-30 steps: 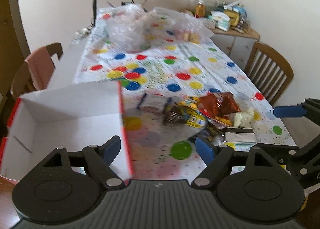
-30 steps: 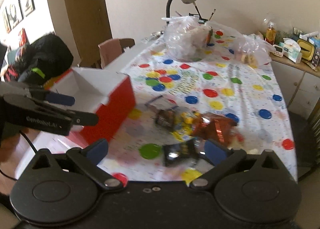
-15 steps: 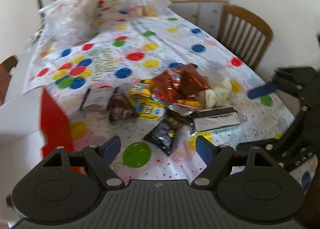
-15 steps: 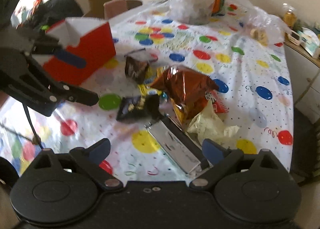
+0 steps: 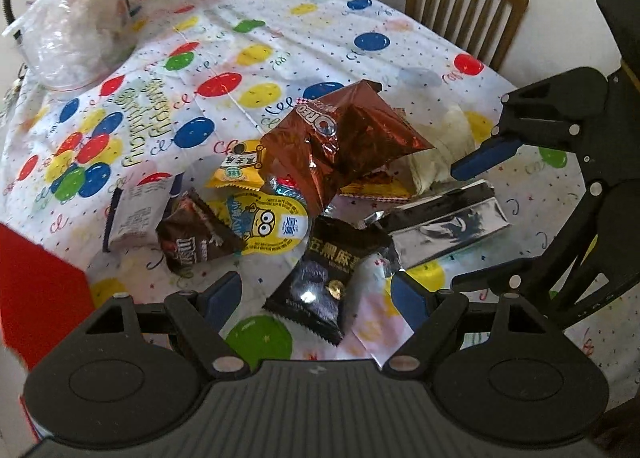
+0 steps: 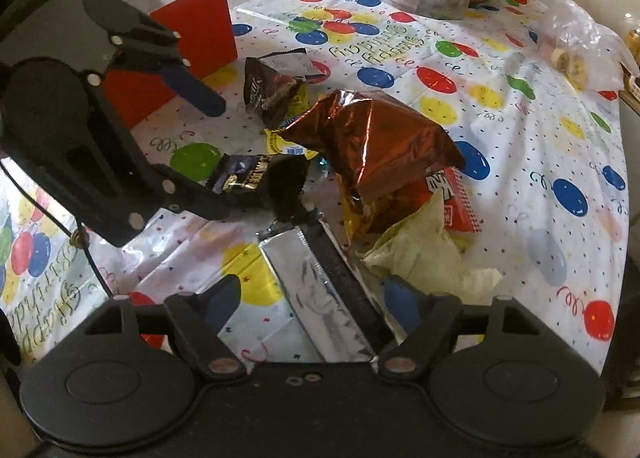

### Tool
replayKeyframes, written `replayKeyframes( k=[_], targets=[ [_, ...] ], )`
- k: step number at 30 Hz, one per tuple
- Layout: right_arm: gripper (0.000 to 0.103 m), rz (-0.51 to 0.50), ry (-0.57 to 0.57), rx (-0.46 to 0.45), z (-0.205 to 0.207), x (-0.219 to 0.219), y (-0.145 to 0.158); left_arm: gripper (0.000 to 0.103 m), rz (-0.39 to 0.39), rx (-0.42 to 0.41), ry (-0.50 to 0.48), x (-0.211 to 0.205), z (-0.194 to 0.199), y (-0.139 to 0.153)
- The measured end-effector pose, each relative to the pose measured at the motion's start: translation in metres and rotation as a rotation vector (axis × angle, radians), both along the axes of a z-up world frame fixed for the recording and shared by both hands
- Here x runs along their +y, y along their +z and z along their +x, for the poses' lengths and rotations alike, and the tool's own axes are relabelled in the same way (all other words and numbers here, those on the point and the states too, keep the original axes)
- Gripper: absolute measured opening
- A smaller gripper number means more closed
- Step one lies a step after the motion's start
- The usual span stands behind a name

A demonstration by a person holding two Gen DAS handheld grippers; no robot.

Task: Organize snacks
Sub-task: 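Grasp the silver foil bar with the right gripper while the left grasps the black sesame packet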

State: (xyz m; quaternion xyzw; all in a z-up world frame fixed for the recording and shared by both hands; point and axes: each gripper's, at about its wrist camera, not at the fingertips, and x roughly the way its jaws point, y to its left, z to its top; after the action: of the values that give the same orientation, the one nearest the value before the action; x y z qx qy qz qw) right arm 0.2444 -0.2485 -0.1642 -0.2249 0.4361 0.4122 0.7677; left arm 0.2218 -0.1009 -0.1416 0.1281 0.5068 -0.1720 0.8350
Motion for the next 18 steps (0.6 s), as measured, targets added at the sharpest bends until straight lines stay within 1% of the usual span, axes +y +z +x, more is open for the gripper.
replayKeyframes(
  k=[4,8,11,13,14,15,17,18],
  targets=[
    [0.073,-0.013,0.029,0.012,0.005,0.002,-0.006,0.081,0.001,0.043,-0.031,-0.005,0.011,-0.009],
    [0.069,-0.015,0.038,0.034,0.011,0.001,-0.012,0.081,0.0,0.069,-0.04,-0.008,0.019,-0.017],
    [0.065,-0.015,0.036,0.042,0.012,0.0,-0.015,0.078,-0.006,0.085,-0.04,-0.009,0.024,-0.021],
    [0.06,-0.015,0.03,0.046,0.012,0.0,-0.017,0.077,-0.012,0.09,-0.033,-0.008,0.027,-0.023],
    [0.059,-0.013,0.027,0.044,0.012,-0.001,-0.017,0.075,-0.016,0.095,-0.029,-0.008,0.029,-0.024],
    [0.057,-0.011,0.026,0.041,0.011,-0.001,-0.017,0.07,-0.022,0.101,-0.026,-0.008,0.031,-0.024],
    [0.053,-0.009,0.018,0.038,0.009,-0.001,-0.016,0.068,-0.032,0.111,-0.015,-0.007,0.033,-0.026],
    [0.049,-0.011,0.011,0.031,0.008,-0.001,-0.016,0.064,-0.039,0.116,-0.011,-0.007,0.034,-0.026]
  ],
)
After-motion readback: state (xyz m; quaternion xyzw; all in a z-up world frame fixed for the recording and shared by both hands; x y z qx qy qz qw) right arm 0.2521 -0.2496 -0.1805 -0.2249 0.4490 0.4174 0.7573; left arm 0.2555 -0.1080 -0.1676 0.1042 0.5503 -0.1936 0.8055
